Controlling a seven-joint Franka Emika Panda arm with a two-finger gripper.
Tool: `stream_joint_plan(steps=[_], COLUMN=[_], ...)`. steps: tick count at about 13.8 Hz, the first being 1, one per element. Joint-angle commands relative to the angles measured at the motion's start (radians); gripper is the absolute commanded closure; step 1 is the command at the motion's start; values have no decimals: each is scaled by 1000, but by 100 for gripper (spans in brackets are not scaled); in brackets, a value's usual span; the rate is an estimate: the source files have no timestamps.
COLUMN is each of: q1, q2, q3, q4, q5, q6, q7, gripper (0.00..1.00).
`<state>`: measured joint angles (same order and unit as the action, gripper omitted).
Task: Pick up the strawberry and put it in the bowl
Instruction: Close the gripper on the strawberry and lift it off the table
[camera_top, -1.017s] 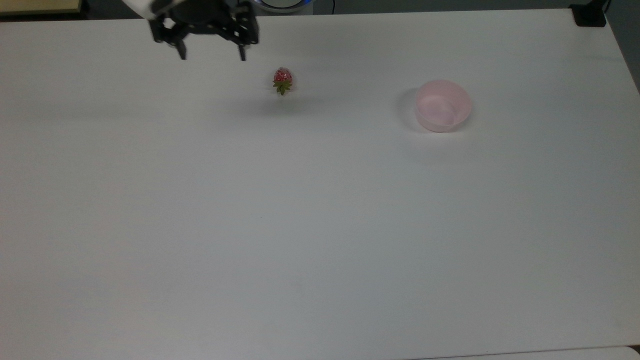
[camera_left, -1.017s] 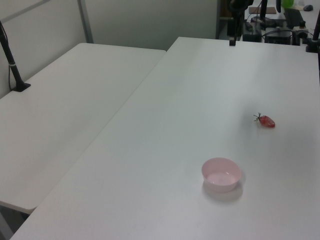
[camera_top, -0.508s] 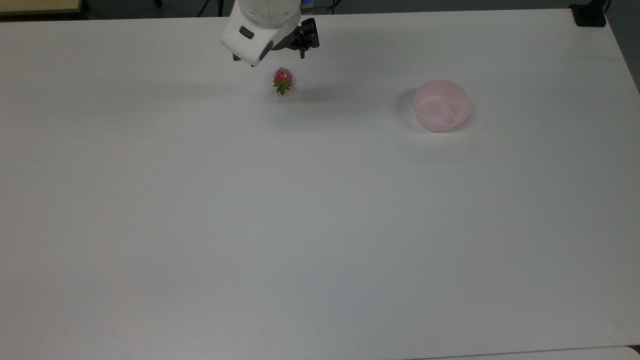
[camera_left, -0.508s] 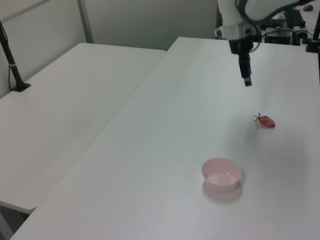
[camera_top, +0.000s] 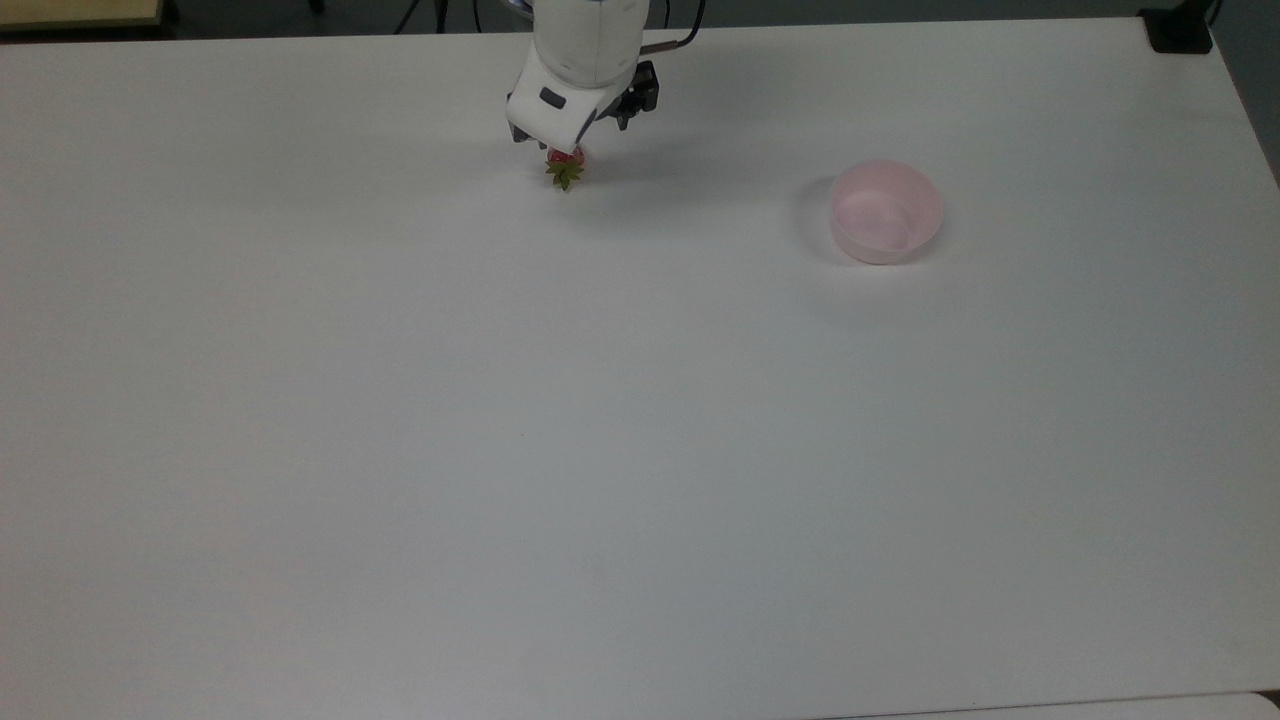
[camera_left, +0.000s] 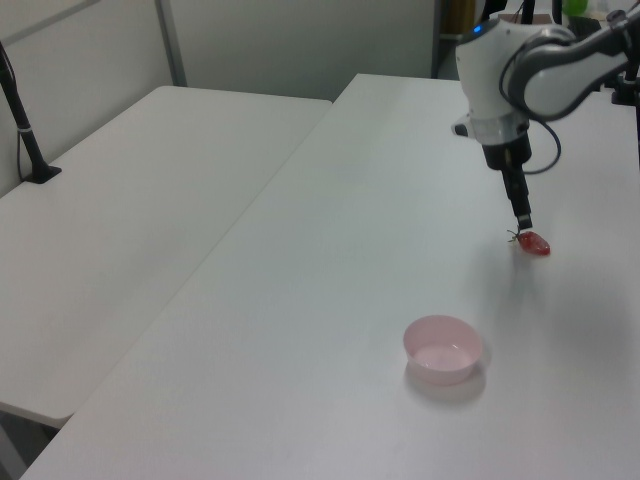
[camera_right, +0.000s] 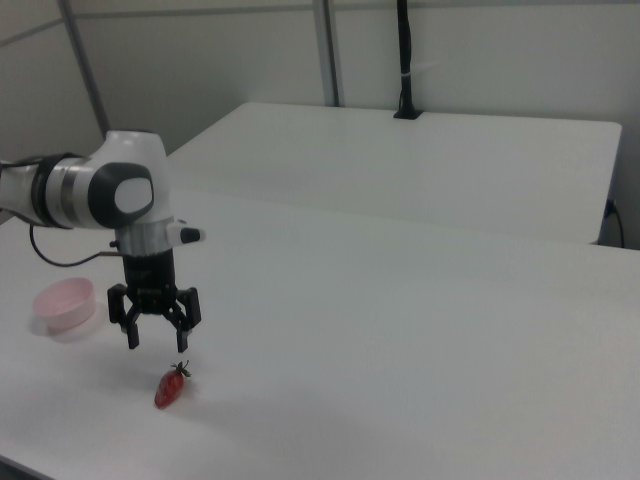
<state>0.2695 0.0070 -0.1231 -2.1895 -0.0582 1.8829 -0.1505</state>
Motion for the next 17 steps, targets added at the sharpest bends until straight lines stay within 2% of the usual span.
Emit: stream_joint_plan(steps=[1, 4, 6, 11, 15, 17], q1=[22, 22, 22, 20, 8, 7], q2=[-12, 24, 50, 85, 71, 68], q3=[-1, -1, -1, 0, -1, -1], q4=[-98, -98, -98, -102, -99, -95], q5=[-38, -55, -66, -86, -86, -86], q6=[97, 122, 131, 165, 145, 121], q7=[-6, -6, -6, -6, -15, -17], gripper=[21, 28, 36, 45, 74, 80])
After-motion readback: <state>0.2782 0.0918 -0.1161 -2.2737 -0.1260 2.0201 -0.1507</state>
